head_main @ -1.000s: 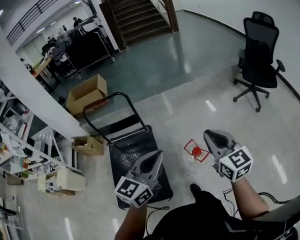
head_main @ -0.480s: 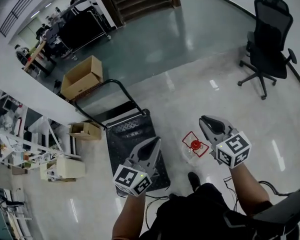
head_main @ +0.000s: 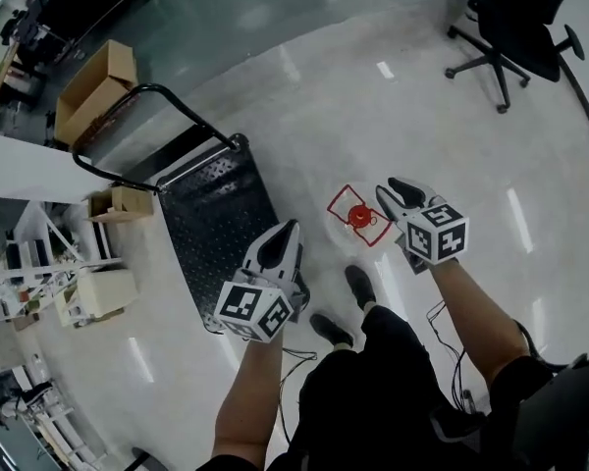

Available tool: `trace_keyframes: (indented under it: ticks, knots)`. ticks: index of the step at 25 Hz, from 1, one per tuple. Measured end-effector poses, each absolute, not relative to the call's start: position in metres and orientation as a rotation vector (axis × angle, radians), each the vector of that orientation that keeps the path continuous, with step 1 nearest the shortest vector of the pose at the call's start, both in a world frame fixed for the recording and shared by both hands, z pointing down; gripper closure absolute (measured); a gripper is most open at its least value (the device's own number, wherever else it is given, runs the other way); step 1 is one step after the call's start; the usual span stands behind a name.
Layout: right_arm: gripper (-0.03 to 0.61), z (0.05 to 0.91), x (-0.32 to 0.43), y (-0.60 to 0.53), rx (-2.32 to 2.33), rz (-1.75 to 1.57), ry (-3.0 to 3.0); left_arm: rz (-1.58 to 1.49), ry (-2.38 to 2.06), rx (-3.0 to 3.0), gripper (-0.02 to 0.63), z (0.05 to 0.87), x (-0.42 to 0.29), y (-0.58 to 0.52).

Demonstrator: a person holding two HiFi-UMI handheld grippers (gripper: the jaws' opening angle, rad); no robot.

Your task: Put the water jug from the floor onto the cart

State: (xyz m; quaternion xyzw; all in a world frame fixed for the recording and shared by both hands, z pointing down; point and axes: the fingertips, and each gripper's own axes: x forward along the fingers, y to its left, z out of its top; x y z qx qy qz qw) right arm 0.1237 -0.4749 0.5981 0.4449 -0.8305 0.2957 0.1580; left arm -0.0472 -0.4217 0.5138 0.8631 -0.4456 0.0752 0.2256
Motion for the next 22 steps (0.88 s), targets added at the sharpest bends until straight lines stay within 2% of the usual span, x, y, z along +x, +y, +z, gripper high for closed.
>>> trace_keyframes:
  ticks: [7,12,16,22]
  knots:
    - [0.392,0.755,0.142,-0.45,1.308,1.153,-2.103,0.409,-1.102,2.299,0.612,0.644,-0.027,-0.42]
    - [0.383,0.856,0.159,-0.407,1.428,1.496,-1.782,0.464,-1.01,2.14,0.612,0.726,-0.017,-0.392]
    - [0.383,0.901,0.163,-0.385,1.443,1.624,-1.651,0.569,-0.959,2.07,0.613,0.771,-0.016,-0.368]
    - [0.385,0.933,0.166,-0.375,1.449,1.684,-1.598,0.543,-1.015,1.874,0.612,0.814,-0.026,-0.371]
